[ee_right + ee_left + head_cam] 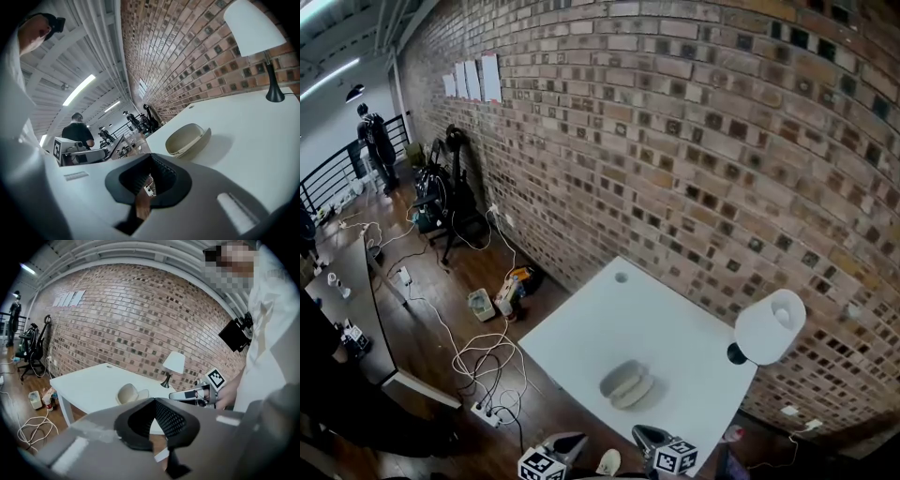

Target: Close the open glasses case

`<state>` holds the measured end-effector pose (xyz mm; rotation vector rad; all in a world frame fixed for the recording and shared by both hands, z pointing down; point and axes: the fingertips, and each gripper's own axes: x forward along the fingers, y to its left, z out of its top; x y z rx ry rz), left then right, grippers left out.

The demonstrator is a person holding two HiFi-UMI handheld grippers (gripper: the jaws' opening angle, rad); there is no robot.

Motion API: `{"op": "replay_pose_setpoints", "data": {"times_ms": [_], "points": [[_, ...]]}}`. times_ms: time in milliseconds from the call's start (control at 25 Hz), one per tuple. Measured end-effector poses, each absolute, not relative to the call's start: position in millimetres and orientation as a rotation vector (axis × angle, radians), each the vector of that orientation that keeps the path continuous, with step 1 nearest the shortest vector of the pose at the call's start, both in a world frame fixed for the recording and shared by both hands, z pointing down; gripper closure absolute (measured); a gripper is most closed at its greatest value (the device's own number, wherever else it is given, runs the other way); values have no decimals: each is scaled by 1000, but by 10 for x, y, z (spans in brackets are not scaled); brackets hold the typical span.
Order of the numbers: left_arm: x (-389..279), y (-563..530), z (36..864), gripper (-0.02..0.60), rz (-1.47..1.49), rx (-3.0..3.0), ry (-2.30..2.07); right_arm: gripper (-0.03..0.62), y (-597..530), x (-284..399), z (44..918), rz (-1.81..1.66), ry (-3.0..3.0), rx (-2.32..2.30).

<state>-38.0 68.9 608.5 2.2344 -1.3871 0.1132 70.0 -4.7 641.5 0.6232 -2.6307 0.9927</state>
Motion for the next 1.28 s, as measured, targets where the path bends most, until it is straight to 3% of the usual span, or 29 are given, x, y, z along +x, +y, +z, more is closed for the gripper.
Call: {"op": "replay_pose_setpoints", "data": {"times_ms": [760, 1280], "points": [[-756, -327, 6005, 575, 152, 2415, -1121, 586, -634, 898, 6428, 997, -2572, 1047], [-958, -1105, 5979, 575, 207, 2572, -844, 586, -1166, 579, 6357, 1075, -2538, 1388]]}}
